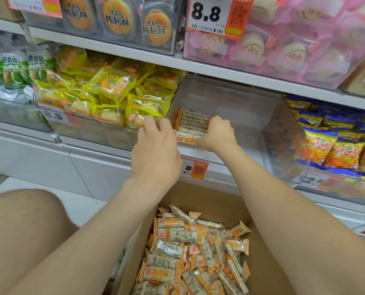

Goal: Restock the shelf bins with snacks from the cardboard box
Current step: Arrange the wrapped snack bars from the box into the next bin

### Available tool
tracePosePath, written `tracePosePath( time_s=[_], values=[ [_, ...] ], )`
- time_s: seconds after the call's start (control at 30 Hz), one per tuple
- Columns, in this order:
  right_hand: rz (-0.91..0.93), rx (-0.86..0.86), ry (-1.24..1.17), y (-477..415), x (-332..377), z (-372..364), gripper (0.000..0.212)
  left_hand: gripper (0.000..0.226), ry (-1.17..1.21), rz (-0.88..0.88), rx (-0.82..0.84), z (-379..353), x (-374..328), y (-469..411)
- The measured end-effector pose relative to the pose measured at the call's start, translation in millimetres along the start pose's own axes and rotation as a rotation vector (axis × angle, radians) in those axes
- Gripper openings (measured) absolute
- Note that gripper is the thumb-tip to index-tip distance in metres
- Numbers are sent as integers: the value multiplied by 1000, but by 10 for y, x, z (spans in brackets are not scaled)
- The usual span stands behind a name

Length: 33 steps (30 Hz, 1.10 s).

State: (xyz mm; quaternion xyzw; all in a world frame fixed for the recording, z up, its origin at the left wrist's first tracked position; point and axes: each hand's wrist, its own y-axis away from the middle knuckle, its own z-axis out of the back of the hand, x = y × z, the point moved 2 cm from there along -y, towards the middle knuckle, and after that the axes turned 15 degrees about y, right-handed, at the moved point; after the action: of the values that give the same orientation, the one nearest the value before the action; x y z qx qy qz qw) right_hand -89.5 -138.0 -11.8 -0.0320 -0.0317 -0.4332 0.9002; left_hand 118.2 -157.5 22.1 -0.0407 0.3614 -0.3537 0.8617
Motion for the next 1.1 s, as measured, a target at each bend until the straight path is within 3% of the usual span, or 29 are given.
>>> tracePosePath(
  time_s=[0.2,0.37,0.47,0.57,0.67,0.77,0.87,0.97,1.1],
  values=[
    [27,-113,110,194,-41,140,46,44,-70,-98,-42,51,25,-41],
    [196,-344,-258,821,-178,373,24,13,-19,-132,-20,197,-64,67],
    [373,-429,-281,1397,-326,345,21,18,-26,-70,180,129,-45,312],
    [504,-432,-249,1773,-535,150,20,22,-73,-58,559,-62,61,540],
    [553,-111,-67,1994,-717,-238,19,10,-231,-60,948,-416,247,779],
    [580,310,118,2160,-839,-723,24,19,-371,-23,1169,-907,460,1044],
    [549,655,202,2272,-980,-1221,28,11,-408,33,1325,-1315,648,1323],
    [461,854,233,2351,-1168,-1706,29,20,-439,145,1474,-1619,886,1626],
    [476,957,283,2510,-1261,-2079,37,69,-466,262,1535,-1878,1175,1970]
  ],
)
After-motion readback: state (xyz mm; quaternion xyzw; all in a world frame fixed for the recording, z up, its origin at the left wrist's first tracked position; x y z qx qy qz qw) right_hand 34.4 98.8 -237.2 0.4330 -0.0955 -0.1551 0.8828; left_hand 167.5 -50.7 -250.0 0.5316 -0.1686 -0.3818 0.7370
